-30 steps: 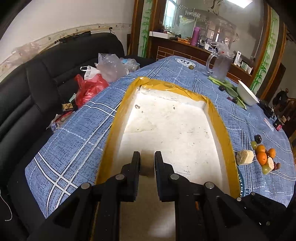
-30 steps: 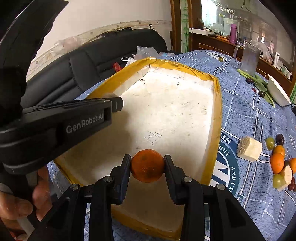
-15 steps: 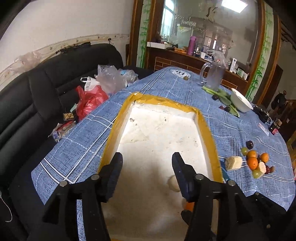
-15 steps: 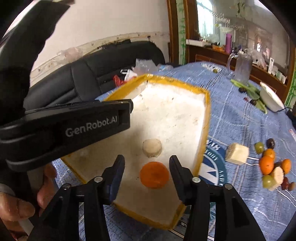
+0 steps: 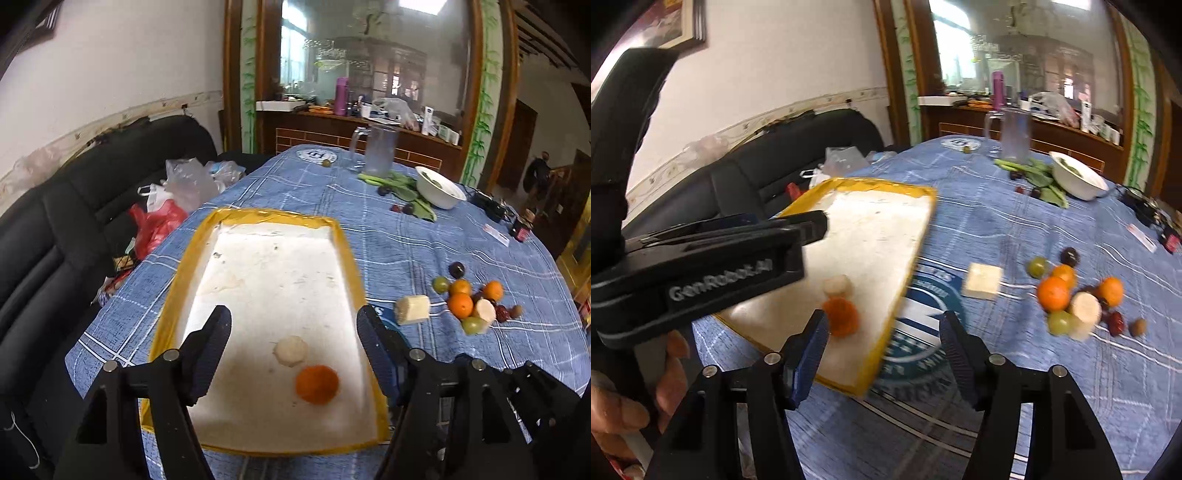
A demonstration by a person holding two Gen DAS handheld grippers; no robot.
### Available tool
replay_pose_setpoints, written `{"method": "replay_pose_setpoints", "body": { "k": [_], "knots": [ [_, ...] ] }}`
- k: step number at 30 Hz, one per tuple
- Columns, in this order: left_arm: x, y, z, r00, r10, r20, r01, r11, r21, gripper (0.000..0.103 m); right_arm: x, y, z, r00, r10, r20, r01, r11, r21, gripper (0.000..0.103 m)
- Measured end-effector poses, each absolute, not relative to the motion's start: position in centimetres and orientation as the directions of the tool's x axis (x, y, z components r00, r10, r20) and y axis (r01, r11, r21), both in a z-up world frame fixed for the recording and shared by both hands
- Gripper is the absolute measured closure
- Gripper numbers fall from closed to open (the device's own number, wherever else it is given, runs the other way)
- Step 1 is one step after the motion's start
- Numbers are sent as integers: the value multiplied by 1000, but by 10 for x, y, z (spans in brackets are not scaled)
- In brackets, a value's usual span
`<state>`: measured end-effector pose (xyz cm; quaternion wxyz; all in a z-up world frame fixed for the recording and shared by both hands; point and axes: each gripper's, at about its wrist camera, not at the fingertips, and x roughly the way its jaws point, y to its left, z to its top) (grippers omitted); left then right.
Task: Organize fruits
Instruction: 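Move both grippers back to the fruit pile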
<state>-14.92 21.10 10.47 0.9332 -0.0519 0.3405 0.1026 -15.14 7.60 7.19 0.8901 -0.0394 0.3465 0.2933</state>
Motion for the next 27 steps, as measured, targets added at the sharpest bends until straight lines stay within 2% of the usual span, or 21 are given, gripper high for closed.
{"method": "replay_pose_setpoints", "body": {
  "k": [8,16,27],
  "knots": [
    [-149,196,106,751,117,-650,-192,980,-45,27,-145,-10,60,644,379,-664,-401,907,128,33],
    [-132,163,88,719,32,-695,-89,995,-47,27,-119,-107,51,669,274,-690,-177,961,211,33],
    [-94,139,62,655,-44,-755,-15,997,-70,28,-86,-107,43,627,318,-711,-195,948,253,33]
  ]
}}
